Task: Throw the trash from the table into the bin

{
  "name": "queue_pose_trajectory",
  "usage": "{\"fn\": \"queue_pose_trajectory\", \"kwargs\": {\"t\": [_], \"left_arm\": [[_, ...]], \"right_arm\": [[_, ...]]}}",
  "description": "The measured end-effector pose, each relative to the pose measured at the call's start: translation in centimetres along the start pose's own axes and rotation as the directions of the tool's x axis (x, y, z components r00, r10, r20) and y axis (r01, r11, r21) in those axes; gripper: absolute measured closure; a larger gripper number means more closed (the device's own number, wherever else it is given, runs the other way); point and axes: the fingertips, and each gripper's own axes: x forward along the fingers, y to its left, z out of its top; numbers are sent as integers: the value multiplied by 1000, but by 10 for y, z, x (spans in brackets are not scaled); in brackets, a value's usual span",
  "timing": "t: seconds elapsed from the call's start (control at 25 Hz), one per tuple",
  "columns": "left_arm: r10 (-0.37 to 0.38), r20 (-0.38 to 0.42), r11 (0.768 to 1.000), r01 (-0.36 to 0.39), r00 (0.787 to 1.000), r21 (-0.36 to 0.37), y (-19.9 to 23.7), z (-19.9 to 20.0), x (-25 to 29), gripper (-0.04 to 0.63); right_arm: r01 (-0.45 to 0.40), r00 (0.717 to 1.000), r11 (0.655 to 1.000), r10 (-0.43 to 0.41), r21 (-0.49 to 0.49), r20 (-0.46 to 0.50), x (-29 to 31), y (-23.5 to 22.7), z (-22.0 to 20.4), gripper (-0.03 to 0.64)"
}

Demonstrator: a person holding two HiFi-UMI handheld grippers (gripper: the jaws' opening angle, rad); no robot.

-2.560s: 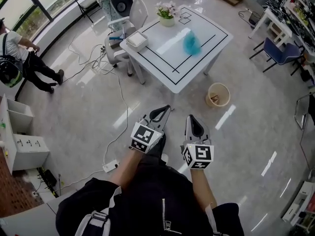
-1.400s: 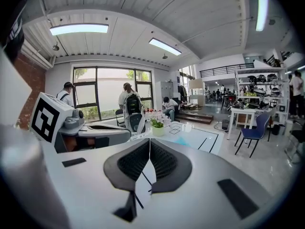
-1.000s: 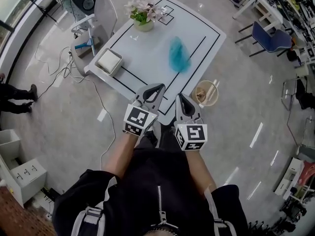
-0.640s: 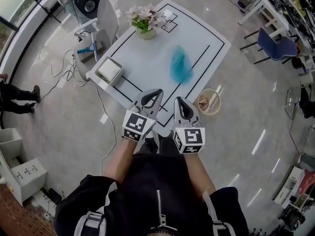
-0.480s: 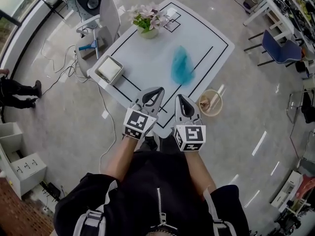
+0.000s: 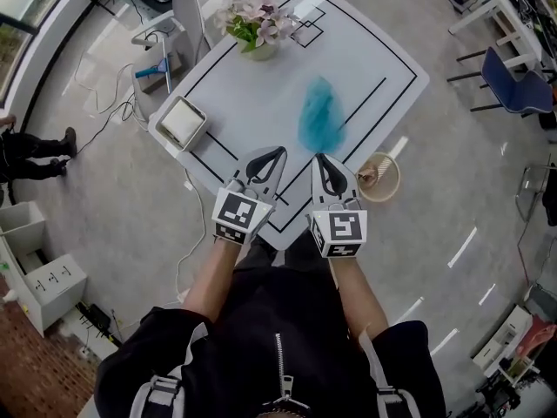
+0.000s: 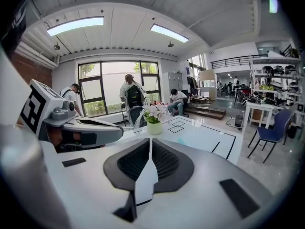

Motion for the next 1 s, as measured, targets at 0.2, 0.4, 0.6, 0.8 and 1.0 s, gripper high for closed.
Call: {"fn": "queue_pose_trajectory", "kwargs": {"t": [0.2, 0.4, 0.6, 0.8, 1.0], "left_arm": [[0, -24, 1000, 0, 1000, -11, 4, -8, 19, 588], [-1, -45, 1000, 0, 999, -20, 8, -17, 29, 588], [16, -67, 999, -18, 998, -32, 15, -23, 33, 588], [43, -92, 998, -48, 995, -50, 24, -33, 29, 588], [86, -108, 993, -94, 990, -70, 40, -41, 22, 588]], "right_arm": [[-9, 999, 1000, 8, -15, -45, 25, -18, -16, 603], [16, 991, 999, -20, -32, -135, 53, -35, -48, 516], [48, 975, 998, -58, -51, -216, 81, -54, -81, 424], [61, 954, 997, -74, -53, -290, 105, -69, -114, 403], [71, 930, 996, -83, -49, -358, 130, -82, -138, 403]]}}
